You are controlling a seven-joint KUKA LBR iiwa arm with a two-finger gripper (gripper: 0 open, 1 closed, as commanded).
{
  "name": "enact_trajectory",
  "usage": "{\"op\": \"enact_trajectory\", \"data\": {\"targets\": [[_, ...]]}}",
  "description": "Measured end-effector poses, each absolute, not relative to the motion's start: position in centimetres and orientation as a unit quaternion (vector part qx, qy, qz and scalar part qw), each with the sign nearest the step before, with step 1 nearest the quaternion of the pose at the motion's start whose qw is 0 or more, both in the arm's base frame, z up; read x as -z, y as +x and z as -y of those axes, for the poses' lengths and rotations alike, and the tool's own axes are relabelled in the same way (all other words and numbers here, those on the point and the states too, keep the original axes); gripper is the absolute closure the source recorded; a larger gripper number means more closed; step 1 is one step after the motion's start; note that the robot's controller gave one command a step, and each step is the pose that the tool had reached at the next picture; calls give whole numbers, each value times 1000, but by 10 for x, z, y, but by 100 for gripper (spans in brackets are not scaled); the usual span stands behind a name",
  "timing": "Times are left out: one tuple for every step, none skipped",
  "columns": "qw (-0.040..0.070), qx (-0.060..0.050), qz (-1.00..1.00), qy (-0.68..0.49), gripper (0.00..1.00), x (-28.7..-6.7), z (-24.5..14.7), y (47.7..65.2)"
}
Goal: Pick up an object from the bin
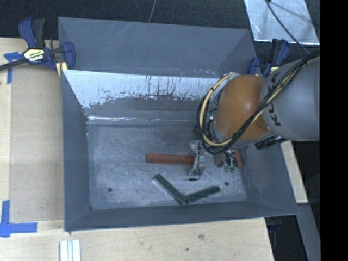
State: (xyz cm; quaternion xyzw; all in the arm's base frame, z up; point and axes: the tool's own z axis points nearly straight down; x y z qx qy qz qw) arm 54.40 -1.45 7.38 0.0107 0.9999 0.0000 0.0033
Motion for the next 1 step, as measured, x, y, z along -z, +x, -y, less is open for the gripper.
{"op": "enact_trajectory", "data": {"targets": [[6,0,-1000,0,100,-266,-9,551]]}}
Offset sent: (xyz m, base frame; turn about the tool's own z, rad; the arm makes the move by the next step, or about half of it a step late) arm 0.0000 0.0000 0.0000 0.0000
